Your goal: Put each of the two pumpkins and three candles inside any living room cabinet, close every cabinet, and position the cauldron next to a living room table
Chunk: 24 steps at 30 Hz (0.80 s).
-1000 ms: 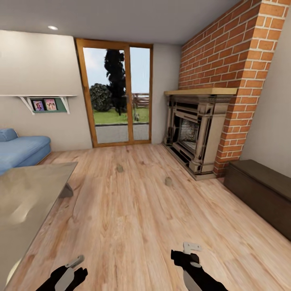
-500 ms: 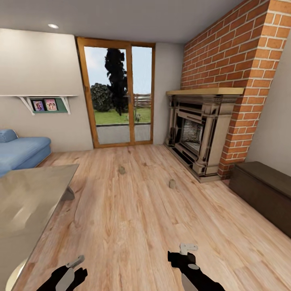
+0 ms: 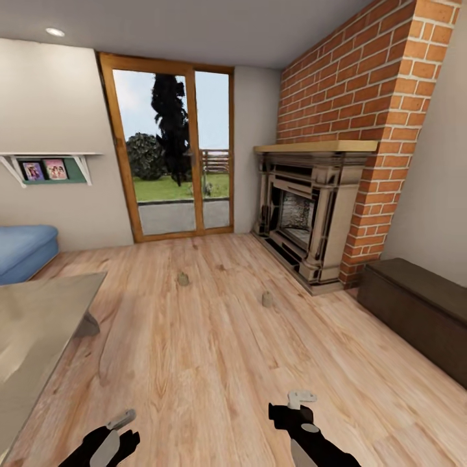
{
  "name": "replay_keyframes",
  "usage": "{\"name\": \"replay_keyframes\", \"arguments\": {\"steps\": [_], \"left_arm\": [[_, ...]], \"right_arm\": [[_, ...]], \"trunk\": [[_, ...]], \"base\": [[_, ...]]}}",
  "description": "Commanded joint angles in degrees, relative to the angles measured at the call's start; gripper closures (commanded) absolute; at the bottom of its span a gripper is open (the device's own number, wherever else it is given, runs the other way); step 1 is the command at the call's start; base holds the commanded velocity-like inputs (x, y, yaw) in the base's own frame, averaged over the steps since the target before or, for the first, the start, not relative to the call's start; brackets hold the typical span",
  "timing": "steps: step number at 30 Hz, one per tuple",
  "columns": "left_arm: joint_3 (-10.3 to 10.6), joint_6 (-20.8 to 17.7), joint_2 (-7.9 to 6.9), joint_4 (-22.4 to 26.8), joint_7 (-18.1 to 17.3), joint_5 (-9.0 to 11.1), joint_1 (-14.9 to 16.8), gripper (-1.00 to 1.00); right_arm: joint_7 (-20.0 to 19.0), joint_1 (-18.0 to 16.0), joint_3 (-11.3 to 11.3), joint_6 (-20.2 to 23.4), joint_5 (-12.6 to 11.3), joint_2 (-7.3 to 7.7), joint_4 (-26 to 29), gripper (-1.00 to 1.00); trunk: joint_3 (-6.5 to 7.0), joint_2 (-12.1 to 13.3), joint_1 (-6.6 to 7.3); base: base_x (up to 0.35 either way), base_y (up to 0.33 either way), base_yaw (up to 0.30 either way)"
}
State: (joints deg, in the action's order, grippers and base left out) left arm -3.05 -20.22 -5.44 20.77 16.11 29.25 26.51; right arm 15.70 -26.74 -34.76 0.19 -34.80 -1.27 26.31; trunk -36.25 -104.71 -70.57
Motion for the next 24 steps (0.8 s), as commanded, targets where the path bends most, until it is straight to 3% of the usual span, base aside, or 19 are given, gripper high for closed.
{"name": "replay_keyframes", "arguments": {"steps": [1, 8, 24], "left_arm": [[-0.1, -0.3, 0.00, 0.1, 0.3, 0.6, 0.0, -1.00], [-0.1, -0.3, -0.09, 0.1, 0.3, 0.6, 0.0, -1.00], [-0.1, -0.2, -0.02, 0.1, 0.3, 0.6, 0.0, -1.00]], "right_arm": [[0.5, -0.1, -0.5, 0.0, -0.4, 0.04, 0.1, -1.00], [0.5, -0.1, -0.5, 0.0, -0.4, 0.04, 0.1, -1.00], [0.5, -0.1, -0.5, 0.3, -0.4, 0.04, 0.1, -1.00]], "trunk": [[-0.06, 0.0, -0.02], [-0.06, 0.0, -0.02], [-0.06, 0.0, -0.02]], "base": [[0.227, 0.179, -0.034], [0.215, 0.224, -0.061], [0.234, 0.237, -0.276]]}}
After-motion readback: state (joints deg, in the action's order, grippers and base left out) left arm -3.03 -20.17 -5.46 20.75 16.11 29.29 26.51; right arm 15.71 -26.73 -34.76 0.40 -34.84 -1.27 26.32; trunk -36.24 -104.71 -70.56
